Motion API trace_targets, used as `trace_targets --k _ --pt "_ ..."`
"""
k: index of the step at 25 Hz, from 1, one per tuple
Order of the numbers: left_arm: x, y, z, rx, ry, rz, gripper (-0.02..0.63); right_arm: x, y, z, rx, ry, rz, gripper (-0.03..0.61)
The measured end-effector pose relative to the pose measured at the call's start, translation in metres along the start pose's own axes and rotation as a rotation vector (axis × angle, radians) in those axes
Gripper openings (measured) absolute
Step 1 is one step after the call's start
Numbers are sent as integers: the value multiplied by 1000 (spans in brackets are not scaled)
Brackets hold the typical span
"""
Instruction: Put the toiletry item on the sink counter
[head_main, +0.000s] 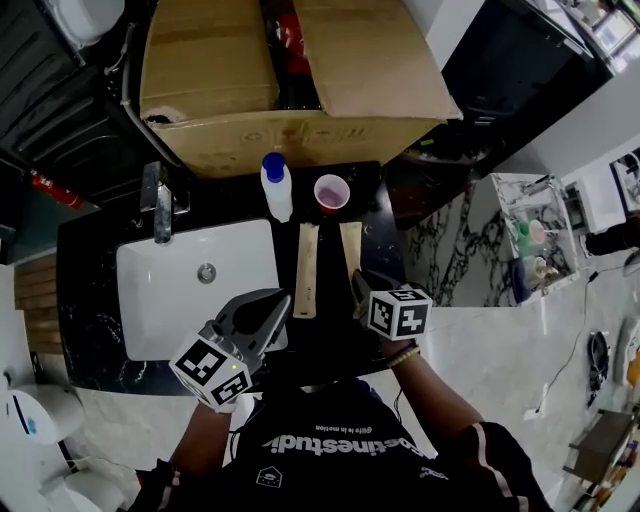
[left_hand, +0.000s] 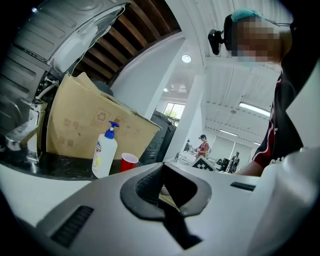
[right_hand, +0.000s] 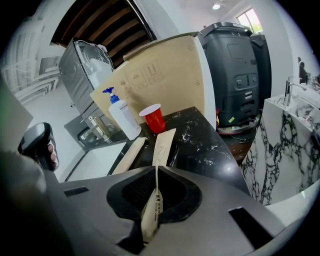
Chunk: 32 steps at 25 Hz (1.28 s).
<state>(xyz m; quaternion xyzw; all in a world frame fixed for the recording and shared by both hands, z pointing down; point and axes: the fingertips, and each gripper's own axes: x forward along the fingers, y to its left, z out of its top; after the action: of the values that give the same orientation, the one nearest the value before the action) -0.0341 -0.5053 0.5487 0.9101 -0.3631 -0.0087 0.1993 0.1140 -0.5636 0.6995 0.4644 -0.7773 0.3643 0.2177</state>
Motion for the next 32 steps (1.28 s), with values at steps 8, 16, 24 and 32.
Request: trace_targets --k 8,16,24,32 --pt "-4 1 -6 -18 4 5 14 7 -5 0 24 14 -7 60" --pt "-16 -11 -5 -10 5 7 14 -1 -4 8 33 -36 -4 132" --pt "-48 -27 4 20 -23 35 15 -44 4 27 -6 -157 -17 143" --pt "-101 -58 15 76 -74 50 14 -142 57 52 -79 -420 50 89"
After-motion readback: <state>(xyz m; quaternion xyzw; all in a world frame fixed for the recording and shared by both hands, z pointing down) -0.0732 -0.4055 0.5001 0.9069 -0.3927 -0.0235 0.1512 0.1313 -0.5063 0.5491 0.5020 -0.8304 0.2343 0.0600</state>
